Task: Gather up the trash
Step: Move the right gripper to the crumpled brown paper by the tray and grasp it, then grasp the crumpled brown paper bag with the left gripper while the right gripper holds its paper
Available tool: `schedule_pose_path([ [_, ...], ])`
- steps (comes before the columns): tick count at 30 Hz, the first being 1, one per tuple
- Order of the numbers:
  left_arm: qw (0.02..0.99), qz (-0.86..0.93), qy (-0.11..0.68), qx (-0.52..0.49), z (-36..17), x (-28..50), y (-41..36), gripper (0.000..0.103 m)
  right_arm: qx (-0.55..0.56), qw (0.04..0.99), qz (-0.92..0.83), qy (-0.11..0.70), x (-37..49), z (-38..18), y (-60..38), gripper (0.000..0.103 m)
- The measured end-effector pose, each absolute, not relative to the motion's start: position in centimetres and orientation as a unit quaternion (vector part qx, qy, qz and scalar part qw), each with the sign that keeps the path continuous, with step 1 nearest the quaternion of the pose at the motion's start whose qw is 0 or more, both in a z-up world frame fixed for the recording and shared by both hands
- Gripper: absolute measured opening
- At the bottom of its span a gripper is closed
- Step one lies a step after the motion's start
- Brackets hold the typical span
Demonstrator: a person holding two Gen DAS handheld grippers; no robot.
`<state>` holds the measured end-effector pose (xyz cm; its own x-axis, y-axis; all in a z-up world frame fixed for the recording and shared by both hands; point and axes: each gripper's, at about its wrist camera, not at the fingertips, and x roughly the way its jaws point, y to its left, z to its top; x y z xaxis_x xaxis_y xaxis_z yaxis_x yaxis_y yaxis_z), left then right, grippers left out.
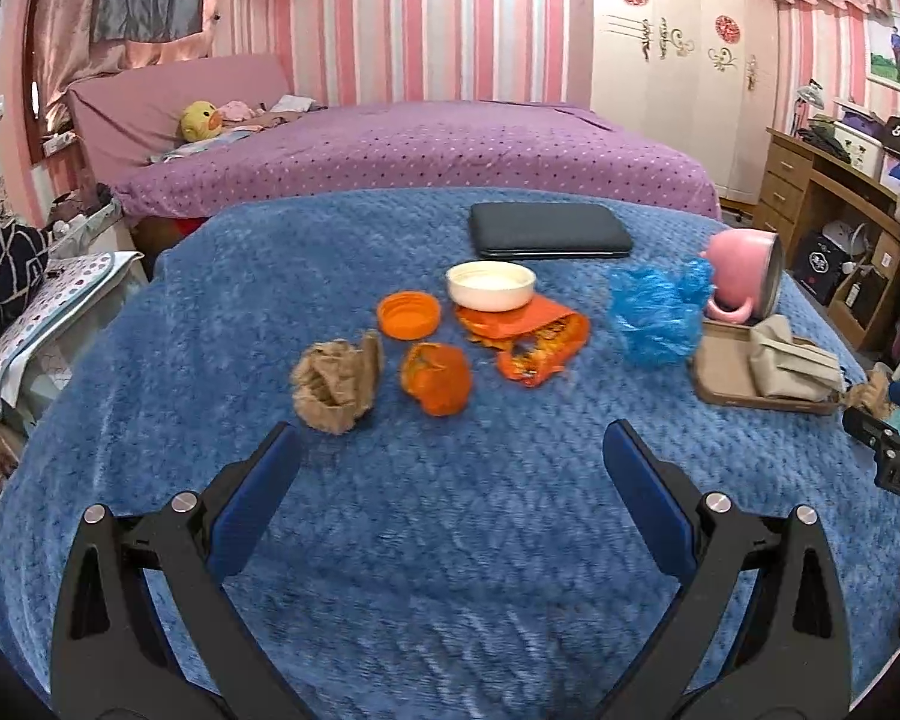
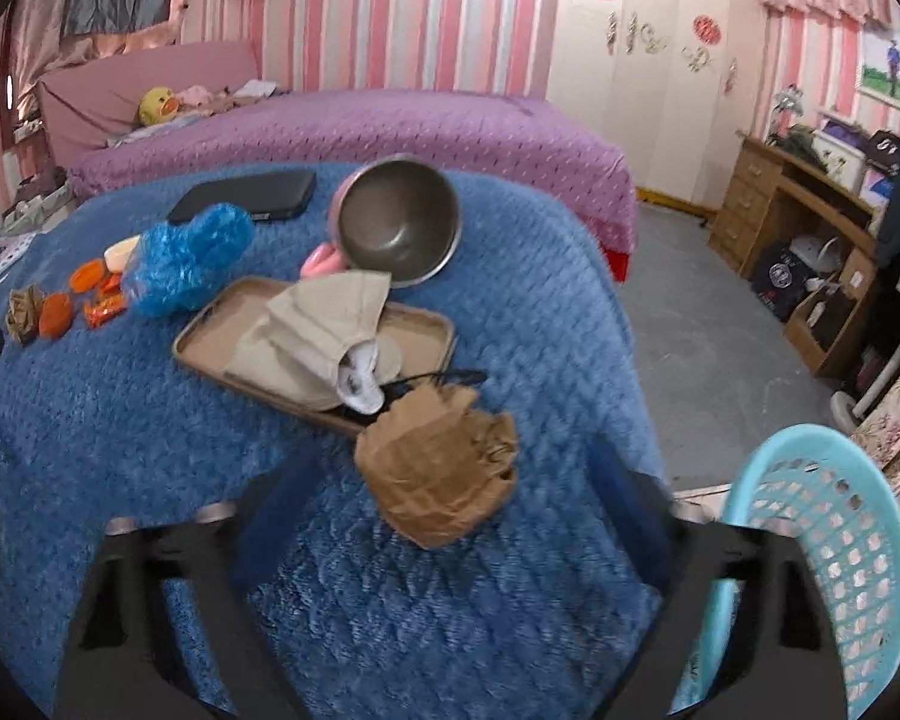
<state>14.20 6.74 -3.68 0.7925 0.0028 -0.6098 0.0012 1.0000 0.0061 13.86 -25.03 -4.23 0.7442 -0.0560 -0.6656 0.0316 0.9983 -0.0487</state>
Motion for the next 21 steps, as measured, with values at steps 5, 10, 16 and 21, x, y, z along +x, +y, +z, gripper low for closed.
schedule_pose_path([
  [5, 0.944, 0.008, 0.329, -0.009, -3.8, 14.5, 8.2, 0.097, -0.005, 0.933, 0.005, 0.360, 13.6, -4.2, -25.4, 0.046],
  [10, 0.942, 0.018, 0.334, -0.013, -4.0, 14.9, 9.6, 0.097, -0.020, 0.937, -0.011, 0.348, 12.8, -3.5, -25.5, 0.046],
  [16, 0.938, 0.020, 0.345, -0.025, -4.5, 15.5, 10.7, 0.097, -0.024, 0.940, -0.044, 0.336, 12.7, -2.8, -26.9, 0.046],
  [21, 0.937, 0.027, 0.347, -0.016, -4.6, 16.1, 10.7, 0.096, -0.016, 0.941, -0.053, 0.333, 12.7, -2.6, -27.7, 0.046],
])
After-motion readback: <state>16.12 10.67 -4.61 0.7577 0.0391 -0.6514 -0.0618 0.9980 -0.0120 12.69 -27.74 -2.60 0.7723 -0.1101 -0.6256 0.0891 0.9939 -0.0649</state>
